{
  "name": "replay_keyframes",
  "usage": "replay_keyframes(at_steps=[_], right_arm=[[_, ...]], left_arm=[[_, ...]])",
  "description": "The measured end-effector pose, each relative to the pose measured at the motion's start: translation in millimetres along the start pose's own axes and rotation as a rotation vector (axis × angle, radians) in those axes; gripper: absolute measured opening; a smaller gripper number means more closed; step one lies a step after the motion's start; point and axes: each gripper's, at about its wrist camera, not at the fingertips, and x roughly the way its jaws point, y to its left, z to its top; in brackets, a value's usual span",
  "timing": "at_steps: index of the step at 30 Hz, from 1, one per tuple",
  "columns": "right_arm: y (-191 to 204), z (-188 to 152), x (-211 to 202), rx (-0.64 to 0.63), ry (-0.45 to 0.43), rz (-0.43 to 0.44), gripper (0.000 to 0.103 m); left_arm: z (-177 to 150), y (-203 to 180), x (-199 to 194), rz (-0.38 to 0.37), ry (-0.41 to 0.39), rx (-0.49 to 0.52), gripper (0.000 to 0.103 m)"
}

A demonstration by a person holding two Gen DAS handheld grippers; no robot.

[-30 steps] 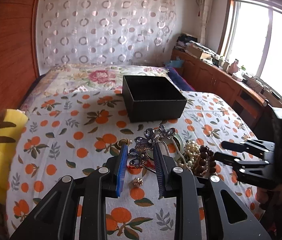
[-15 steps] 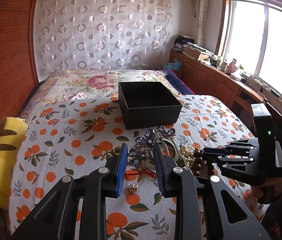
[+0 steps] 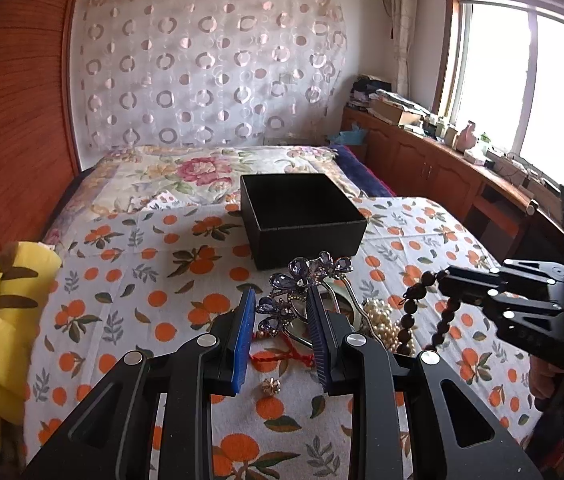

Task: Organize jewelry
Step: 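Close the right gripper on the brown bead bracelet while the left gripper lifts the hairpin, then carry both items to the black box while the left gripper releases the hairpin inside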

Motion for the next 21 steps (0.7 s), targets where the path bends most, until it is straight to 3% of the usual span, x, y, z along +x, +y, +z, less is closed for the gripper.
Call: replay_keyframes(at_steps=[10, 21], right_arm=[[-8, 38, -19, -0.028, -0.089, -0.026, 0.015], [-33, 71, 2, -0.040, -0.115, -0.014, 0.015]], left_arm=[[25, 1, 10, 0.004, -0.023, 0.013, 0.025], [72, 1, 60, 0.015, -0.013, 0.026, 0.025]])
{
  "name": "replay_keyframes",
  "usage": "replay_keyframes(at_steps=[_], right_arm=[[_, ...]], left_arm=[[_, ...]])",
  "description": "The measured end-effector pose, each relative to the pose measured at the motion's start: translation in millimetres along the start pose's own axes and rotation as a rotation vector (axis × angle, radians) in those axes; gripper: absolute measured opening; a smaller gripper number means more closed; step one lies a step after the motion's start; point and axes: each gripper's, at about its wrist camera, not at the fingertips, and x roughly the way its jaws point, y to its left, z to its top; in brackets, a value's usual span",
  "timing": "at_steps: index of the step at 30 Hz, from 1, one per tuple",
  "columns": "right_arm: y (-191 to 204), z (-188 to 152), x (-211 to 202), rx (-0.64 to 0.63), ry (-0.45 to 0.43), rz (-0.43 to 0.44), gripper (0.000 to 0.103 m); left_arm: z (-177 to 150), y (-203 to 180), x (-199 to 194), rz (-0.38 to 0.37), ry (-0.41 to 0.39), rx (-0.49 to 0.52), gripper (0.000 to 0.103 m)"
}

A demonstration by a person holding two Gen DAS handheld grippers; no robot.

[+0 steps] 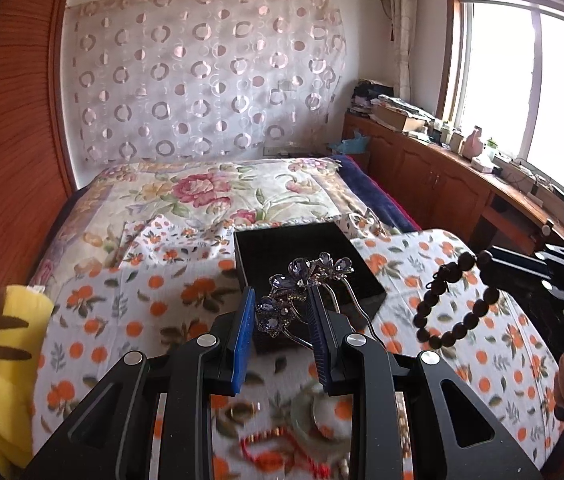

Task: Organize jewelry
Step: 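Carry both items to the black box while the left gripper releases the hairpin inside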

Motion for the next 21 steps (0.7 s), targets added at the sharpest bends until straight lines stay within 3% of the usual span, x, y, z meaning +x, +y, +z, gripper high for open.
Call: replay_keyframes(at_steps=[9, 21], right_arm=[[-22, 35, 28, 0.004, -0.037, 0.033, 0.015], [-23, 53, 61, -0.013, -0.029, 0.091, 0.015]], left_arm=[[26, 1, 46, 0.021, 0.032, -0.005, 0.025], [27, 3, 87, 0.013, 0.094, -0.009, 0.025]])
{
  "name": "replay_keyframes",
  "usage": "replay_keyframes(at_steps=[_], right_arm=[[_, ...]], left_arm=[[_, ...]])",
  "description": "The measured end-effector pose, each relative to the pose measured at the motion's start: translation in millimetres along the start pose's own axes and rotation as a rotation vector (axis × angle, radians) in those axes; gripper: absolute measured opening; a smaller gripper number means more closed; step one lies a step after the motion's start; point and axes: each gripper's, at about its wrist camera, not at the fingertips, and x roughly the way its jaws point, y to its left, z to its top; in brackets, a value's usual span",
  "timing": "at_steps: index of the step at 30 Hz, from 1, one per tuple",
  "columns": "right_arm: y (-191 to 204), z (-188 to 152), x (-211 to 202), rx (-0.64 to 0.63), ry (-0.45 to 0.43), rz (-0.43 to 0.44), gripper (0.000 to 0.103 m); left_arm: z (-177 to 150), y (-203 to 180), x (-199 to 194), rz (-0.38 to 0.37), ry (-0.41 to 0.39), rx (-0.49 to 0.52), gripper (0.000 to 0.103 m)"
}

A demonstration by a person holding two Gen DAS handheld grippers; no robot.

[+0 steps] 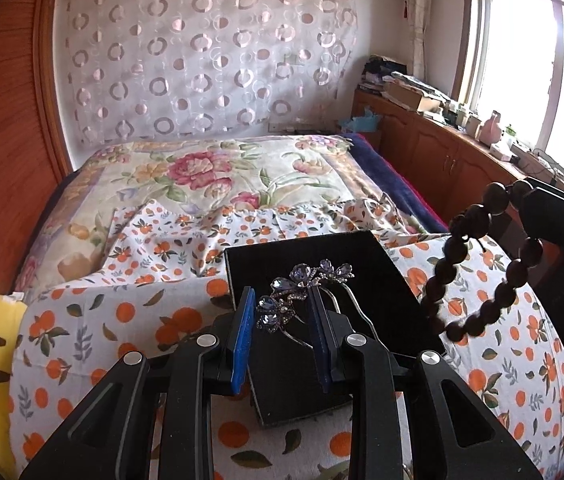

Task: Organize jewelry
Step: 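Carry both items to the black box while the left gripper releases the hairpin inside, then lower the bead bracelet into the box and open the right gripper while the left withdraws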

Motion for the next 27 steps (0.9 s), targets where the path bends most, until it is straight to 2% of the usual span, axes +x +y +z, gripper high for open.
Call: replay_keyframes(at_steps=[9, 13, 21, 27], right_arm=[[1, -2, 13, 0.013, 0.017, 0.024, 0.015], [3, -4, 18, 0.011, 0.029, 0.030, 0.015], [11, 2, 19, 0.002, 0.021, 0.052, 0.015], [17, -4, 33, 0.006, 0.062, 0.068, 0.015]], left_arm=[[8, 2, 7, 0.001, 0.005, -0.004, 0.025], [9, 3, 4, -0.007, -0.001, -0.006, 0.030], [8, 5, -23, 0.002, -0.047, 0.011, 0.033], [-7, 14, -45, 0.012, -0.053, 0.010, 0.036]])
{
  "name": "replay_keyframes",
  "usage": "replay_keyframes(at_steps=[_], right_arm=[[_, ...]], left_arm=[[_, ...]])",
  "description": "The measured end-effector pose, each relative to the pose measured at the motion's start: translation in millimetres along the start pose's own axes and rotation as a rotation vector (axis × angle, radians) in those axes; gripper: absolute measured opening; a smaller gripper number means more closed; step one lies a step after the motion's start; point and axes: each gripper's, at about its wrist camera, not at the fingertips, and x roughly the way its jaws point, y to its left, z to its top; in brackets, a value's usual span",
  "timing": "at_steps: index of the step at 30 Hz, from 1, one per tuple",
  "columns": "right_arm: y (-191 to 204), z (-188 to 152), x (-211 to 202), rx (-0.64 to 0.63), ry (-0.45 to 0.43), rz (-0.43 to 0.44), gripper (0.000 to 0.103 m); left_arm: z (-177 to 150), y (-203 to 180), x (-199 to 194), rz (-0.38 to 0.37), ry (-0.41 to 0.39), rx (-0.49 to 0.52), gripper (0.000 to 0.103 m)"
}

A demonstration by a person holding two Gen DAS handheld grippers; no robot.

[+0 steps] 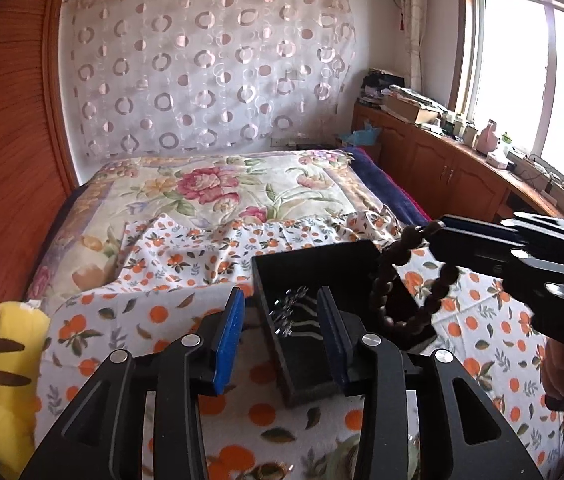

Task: Organize jewelry
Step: 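Lower the bead bracelet into the box and open the right gripper while the left withdraws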

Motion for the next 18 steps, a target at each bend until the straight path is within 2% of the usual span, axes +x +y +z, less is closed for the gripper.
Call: replay_keyframes(at_steps=[4, 7, 9, 18], right_arm=[[2, -4, 10, 0.009, 0.027, 0.011, 0.015], [2, -8, 14, 0.006, 0.044, -0.026, 0.016], [-1, -11, 15, 0.017, 0.053, -0.047, 0.021], [6, -29, -14, 0.026, 0.044, -0.108, 0.022]], left_arm=[[-10, 10, -12, 0.014, 0.002, -0.013, 0.036], [-21, 16, -19, 0.019, 0.008, -0.021, 0.036], [-28, 19, -23, 0.018, 0.014, -0.030, 0.036], [-59, 19, -49, 0.007, 0.017, -0.043, 0.037]])
